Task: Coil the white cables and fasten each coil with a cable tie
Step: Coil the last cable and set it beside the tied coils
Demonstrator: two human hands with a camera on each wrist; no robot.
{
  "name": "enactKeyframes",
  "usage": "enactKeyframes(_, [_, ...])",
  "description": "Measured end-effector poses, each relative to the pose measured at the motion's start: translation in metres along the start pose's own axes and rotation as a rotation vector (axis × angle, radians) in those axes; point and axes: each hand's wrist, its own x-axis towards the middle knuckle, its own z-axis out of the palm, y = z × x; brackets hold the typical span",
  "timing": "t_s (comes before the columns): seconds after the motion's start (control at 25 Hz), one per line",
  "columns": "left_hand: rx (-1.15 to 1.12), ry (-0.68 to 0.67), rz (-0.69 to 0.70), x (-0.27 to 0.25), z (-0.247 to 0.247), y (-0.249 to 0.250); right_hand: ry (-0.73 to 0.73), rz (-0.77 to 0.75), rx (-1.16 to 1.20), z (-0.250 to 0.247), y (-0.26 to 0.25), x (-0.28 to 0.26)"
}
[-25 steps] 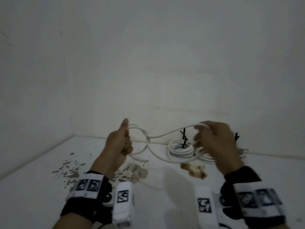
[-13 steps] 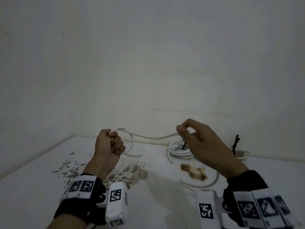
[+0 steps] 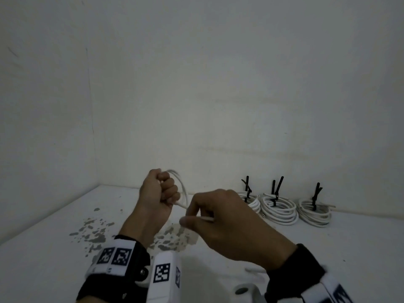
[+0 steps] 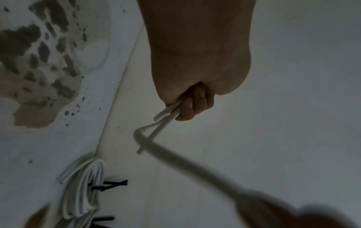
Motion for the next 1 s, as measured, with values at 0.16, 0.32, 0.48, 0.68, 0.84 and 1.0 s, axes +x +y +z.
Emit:
enactKeyframes(0.16, [0.476, -0.118, -0.099, -0.021, 0.023, -0.027, 0.291, 0.019, 0.274, 0.009, 0.01, 0.006])
enactKeyframes(0.32, [0.547, -0.297, -0.239, -0.034, 0.034, -0.03, 0.571, 0.193, 0.465, 0.0, 0.037, 0.008])
enactKeyframes(0.48, [0.648, -0.381, -0.303, -0.037, 0.038, -0.03, 0.613, 0.211, 0.42, -0.008, 0.051, 0.006])
enactKeyframes(0.68, [0.709, -0.457, -0.337, -0.038, 0.036, -0.024, 0.634, 0.203, 0.378, -0.015, 0.053, 0.003])
enactKeyframes(0.84, [0.592, -0.387, -0.258, -0.033, 0.024, -0.021, 0.448, 0.286, 0.468, -0.029, 0.068, -0.005])
enactKeyframes(1.0, [0.249, -0.278, -0.195, -0.014, 0.004, -0.006, 0.246, 0.389, 0.49, -0.047, 0.092, -0.023])
